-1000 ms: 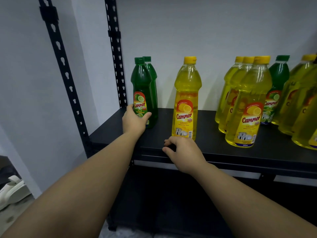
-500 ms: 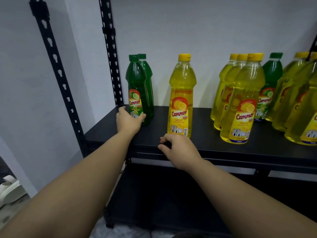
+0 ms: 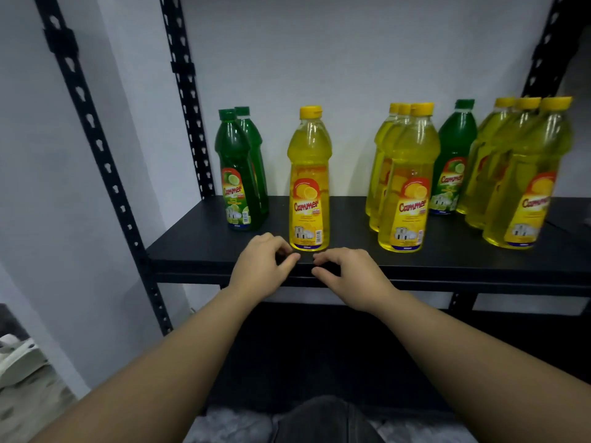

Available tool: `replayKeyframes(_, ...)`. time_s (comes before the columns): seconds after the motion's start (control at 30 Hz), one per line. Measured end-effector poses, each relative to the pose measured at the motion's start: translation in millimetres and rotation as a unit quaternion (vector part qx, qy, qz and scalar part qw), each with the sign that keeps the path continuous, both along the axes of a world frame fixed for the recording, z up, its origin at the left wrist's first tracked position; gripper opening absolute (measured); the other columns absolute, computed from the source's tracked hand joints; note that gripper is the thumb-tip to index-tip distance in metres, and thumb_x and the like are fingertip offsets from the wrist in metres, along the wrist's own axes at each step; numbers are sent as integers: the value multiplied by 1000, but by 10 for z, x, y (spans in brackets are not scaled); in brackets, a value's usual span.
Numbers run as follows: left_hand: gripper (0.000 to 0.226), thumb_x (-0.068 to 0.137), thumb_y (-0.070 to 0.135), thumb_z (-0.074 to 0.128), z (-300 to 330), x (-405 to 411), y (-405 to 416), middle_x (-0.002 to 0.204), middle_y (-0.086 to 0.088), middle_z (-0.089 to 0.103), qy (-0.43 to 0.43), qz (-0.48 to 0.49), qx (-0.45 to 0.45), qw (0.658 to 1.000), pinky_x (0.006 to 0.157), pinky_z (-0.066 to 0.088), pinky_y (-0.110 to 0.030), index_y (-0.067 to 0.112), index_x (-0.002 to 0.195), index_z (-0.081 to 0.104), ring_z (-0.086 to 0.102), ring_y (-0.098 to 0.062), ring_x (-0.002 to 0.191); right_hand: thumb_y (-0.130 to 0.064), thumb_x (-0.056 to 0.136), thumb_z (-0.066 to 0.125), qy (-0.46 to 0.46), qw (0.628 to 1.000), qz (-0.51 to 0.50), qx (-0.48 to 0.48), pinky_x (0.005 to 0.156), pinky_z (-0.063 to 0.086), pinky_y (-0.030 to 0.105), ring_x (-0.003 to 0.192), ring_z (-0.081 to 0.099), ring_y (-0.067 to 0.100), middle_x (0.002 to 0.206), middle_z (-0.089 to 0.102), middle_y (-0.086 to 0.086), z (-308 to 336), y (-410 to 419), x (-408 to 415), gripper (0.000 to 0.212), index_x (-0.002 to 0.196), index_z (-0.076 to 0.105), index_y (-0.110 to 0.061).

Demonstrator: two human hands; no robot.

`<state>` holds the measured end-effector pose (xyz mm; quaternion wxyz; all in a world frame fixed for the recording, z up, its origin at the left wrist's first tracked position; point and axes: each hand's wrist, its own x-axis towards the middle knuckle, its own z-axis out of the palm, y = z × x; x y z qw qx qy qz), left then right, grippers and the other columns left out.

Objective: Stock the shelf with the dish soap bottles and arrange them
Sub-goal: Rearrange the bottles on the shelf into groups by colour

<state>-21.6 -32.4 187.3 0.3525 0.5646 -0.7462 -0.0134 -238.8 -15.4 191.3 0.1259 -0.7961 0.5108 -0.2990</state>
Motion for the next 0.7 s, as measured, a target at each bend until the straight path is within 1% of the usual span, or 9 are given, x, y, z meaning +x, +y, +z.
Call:
replayKeyframes(0.1, 32, 95, 52, 68, -10, -358, 52, 105, 9, 59, -67, -59, -5, 996, 87, 45, -31, 25, 112, 76, 51, -13, 108, -42, 97, 67, 8, 1000, -21, -3, 103, 49, 33, 121, 60, 10, 127, 70, -12, 30, 101, -363, 32, 125, 72, -28)
replayKeyframes(0.23, 39, 96, 56, 63, 6, -875, 48, 107, 7, 56, -96, -90, -9, 991, 90, 45, -35, 27, 119, 74, 50, -16, 113, -37, 98, 67, 7, 997, -74, -4, 100, 46, 25, 120, 60, 8, 130, 69, -11, 44, 212, -879, 32, 127, 72, -26)
replayKeyframes(0.37, 44, 94, 66, 57, 21, -1312, -13, 102, 11, 51, -137, -91, -12, 986, 78, 42, -30, 30, 116, 71, 51, -14, 109, -38, 99, 66, -1, 993, -119, 3, 101, 51, 32, 119, 62, 9, 126, 71, -10, 44, 284, -1274, 31, 127, 73, -28)
replayKeyframes(0.47, 52, 89, 75, 56, 40, -1490, -115, 101, 12, 49, -150, -58, 3, 987, 75, 42, -29, 31, 112, 68, 52, -13, 107, -43, 99, 64, 8, 988, -152, 7, 99, 53, 36, 117, 63, 11, 124, 72, -9, 51, 300, -1439, 33, 126, 73, -28)
replayKeyframes(0.5, 57, 85, 79, 56, 50, -1518, -155, 102, 12, 50, -147, -46, 18, 988, 74, 43, -29, 30, 113, 66, 53, -13, 106, -45, 99, 63, 10, 986, -169, 9, 95, 55, 37, 113, 64, 13, 119, 73, -8, 58, 288, -1479, 32, 123, 74, -28)
replayKeyframes(0.57, 71, 75, 88, 53, 74, -1550, -228, 105, 11, 50, -139, -33, 54, 988, 74, 47, -31, 30, 115, 62, 55, -13, 106, -46, 98, 63, -3, 978, -207, 9, 79, 57, 36, 97, 66, 14, 103, 73, -6, 80, 222, -1558, 26, 111, 76, -27)
replayKeyframes(0.63, 88, 67, 95, 45, 92, -1575, -285, 114, 10, 52, -138, -31, 87, 986, 74, 50, -32, 29, 123, 61, 57, -14, 107, -40, 97, 66, -50, 966, -252, 1, 65, 49, 28, 86, 64, 12, 94, 70, -6, 119, 109, -1664, 18, 103, 73, -26)
replayKeyframes(0.67, 96, 66, 98, 42, 92, -1586, -306, 120, 9, 53, -140, -31, 100, 985, 76, 51, -33, 28, 129, 60, 58, -14, 110, -38, 96, 67, -86, 957, -277, -5, 63, 46, 26, 86, 64, 12, 95, 69, -6, 148, 37, -1721, 16, 105, 71, -24)
replayKeyframes(0.7, 102, 66, 100, 40, 85, -1594, -319, 128, 8, 55, -143, -31, 111, 983, 81, 52, -35, 28, 136, 58, 59, -15, 115, -36, 95, 68, -121, 947, -299, -10, 66, 45, 26, 88, 63, 13, 99, 69, -5, 180, -47, -1773, 19, 109, 69, -23)
